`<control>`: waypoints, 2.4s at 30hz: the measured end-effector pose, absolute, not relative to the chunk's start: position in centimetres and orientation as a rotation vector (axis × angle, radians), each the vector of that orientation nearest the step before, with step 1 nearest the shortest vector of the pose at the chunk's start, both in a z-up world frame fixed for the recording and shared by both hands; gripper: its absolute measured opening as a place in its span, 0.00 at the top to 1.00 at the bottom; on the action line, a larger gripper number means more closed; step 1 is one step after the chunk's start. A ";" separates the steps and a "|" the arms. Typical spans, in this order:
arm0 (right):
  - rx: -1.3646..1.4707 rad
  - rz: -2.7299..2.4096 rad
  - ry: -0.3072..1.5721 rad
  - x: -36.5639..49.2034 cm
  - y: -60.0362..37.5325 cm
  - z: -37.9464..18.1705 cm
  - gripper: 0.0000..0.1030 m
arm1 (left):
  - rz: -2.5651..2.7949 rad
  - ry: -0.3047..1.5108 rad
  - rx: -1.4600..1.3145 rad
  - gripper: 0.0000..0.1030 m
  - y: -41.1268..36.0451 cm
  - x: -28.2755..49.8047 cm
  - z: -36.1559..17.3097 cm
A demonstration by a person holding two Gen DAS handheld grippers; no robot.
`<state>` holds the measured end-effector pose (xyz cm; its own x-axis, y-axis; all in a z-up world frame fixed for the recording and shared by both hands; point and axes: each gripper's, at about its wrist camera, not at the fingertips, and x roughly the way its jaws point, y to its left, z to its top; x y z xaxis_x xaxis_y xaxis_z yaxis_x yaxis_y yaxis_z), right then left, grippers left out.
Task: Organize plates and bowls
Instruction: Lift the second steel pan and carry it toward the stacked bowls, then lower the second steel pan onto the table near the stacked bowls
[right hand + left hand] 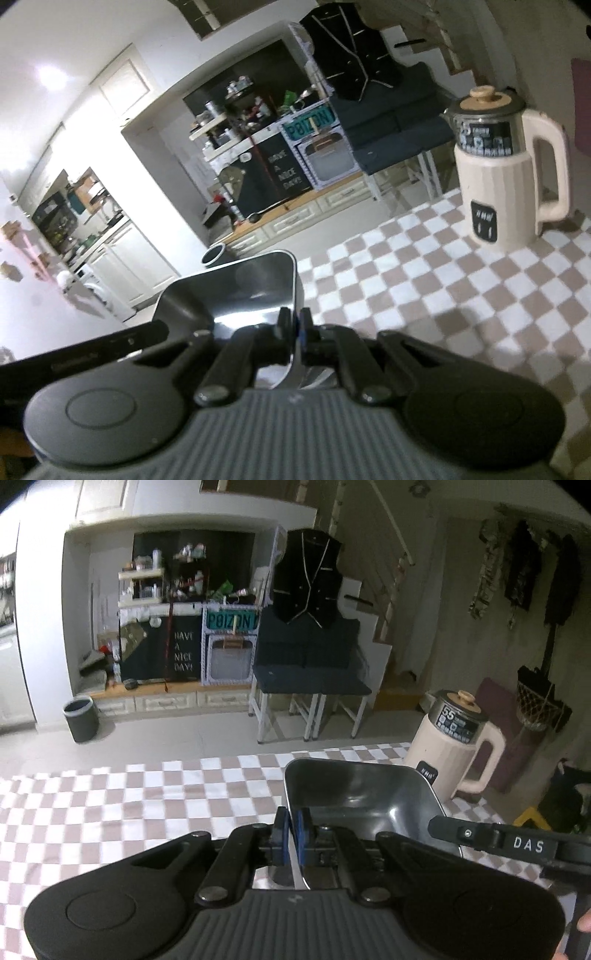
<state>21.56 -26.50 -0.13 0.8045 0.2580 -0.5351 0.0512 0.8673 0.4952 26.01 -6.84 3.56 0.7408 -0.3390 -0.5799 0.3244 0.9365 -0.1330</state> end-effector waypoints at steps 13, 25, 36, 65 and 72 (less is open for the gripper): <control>0.467 0.228 0.691 18.4 -19.6 -1.2 0.95 | -0.271 0.605 -0.121 0.95 1.8 18.5 2.4; 0.390 0.355 0.748 19.6 -12.0 -2.4 0.95 | -0.142 0.651 -0.207 0.94 9.9 16.0 -0.7; 0.330 0.393 0.793 19.8 -7.1 -3.4 0.93 | -0.098 0.739 -0.300 0.95 15.0 17.5 -3.2; 0.204 0.422 0.846 20.5 -1.7 -5.2 0.88 | -0.016 0.901 -0.231 0.93 17.7 20.8 -9.3; 0.178 0.424 0.853 20.6 -0.7 -5.6 0.88 | 0.007 0.923 -0.215 0.93 17.9 21.2 -10.0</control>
<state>20.63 -0.74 -5.61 0.5807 0.4313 -0.6905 -0.2908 0.9021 0.3189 21.25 17.87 -10.03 0.6050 -0.0859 -0.7915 -0.0979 0.9786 -0.1811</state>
